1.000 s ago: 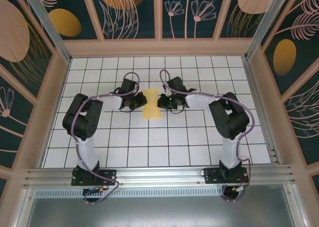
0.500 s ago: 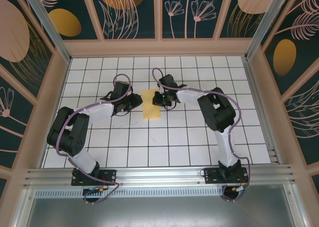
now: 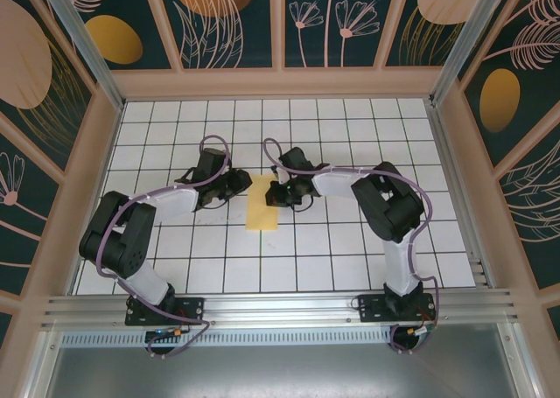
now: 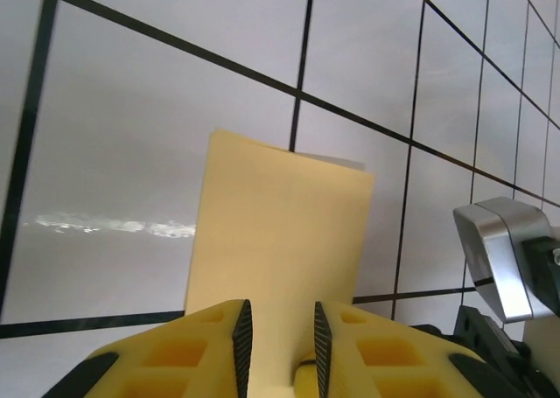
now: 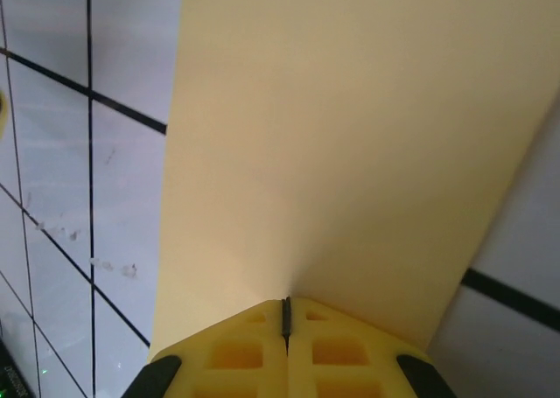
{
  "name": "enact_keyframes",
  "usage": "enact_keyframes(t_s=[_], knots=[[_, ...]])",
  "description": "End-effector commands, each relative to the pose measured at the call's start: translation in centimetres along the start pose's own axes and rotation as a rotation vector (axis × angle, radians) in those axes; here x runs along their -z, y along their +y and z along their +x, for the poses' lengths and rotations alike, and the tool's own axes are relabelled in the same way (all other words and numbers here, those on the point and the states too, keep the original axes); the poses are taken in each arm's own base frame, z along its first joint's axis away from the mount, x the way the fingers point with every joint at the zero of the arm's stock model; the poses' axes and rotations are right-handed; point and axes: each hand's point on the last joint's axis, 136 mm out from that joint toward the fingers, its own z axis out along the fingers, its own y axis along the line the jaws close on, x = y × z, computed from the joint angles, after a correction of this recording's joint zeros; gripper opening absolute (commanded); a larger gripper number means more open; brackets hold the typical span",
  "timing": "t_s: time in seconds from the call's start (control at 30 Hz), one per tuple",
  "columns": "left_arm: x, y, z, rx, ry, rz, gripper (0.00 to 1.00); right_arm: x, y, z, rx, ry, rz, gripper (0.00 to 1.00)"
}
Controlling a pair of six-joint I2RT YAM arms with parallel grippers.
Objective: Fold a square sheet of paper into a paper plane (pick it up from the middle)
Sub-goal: Move the square sheet of paper to the center of the table, then rotate the square sheet of paper at the center of the table.
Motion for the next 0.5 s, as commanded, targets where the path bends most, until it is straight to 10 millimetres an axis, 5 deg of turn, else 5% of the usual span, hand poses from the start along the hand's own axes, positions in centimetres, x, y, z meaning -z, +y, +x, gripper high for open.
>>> enact_keyframes(t_s=[0.0,0.47], knots=[[-0.1,-0.9,0.6,-0.006,-0.005,0.034,0.25,2.5,1.1,-2.7,0.006,-0.098,-0.010,0.04],[0.7,-0.7,2.4,-0.002,-0.005,0.041,0.21,-1.0,-4.2,-7.6,-0.021,-0.101,0.214,0.03]])
